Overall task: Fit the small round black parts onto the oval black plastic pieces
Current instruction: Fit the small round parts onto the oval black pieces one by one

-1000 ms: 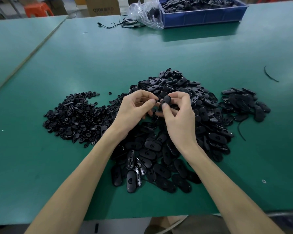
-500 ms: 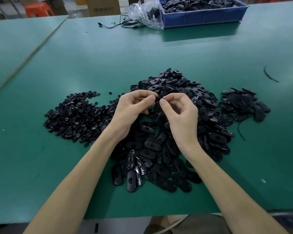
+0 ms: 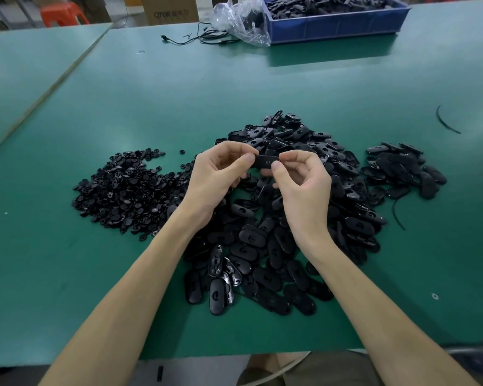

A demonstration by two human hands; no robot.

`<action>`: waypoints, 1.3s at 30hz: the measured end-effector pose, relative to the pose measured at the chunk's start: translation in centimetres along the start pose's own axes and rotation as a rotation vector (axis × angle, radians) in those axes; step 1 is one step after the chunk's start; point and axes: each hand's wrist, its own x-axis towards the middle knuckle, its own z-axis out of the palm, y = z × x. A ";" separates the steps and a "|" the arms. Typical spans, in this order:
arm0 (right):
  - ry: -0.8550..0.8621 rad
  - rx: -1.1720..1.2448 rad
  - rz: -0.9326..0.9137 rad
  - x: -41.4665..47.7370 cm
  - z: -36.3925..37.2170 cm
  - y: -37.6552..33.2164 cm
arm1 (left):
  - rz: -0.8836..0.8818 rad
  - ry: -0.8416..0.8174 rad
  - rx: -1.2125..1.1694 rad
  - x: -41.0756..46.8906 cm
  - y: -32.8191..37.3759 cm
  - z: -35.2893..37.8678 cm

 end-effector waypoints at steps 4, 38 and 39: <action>-0.001 -0.012 0.005 0.1 -0.1 0.2 | 0.015 0.011 0.033 0.0 0.1 0.1; -0.103 -0.048 -0.038 0.0 -0.1 0.4 | 0.016 0.034 0.249 0.2 -0.3 0.2; -0.106 -0.044 -0.042 -0.1 0.0 0.4 | -0.001 0.015 0.214 0.2 -0.3 0.1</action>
